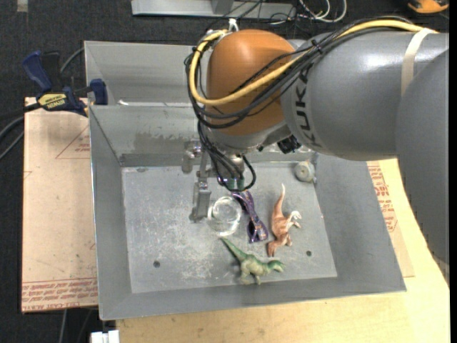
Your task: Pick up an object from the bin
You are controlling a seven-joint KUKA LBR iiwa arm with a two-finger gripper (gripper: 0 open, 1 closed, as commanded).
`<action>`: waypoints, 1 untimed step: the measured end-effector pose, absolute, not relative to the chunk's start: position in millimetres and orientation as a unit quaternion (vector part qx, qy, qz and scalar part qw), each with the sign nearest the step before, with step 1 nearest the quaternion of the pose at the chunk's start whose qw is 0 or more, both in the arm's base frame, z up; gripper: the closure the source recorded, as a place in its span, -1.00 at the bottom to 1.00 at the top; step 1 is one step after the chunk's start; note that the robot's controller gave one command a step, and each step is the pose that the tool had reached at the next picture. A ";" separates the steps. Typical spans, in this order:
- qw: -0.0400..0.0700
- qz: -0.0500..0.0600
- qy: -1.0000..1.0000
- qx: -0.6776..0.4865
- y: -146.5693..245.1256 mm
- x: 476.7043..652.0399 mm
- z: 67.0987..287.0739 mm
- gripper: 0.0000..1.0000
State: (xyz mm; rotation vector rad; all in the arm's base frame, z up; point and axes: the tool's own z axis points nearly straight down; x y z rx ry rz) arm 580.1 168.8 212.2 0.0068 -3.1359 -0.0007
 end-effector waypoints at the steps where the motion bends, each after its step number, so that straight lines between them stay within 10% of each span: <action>1: -0.001 -0.001 -1.000 0.000 167.6 581.4 217.2 -1.00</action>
Offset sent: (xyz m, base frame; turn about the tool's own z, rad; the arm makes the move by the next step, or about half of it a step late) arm -0.0351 -0.0605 -0.0778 -0.1322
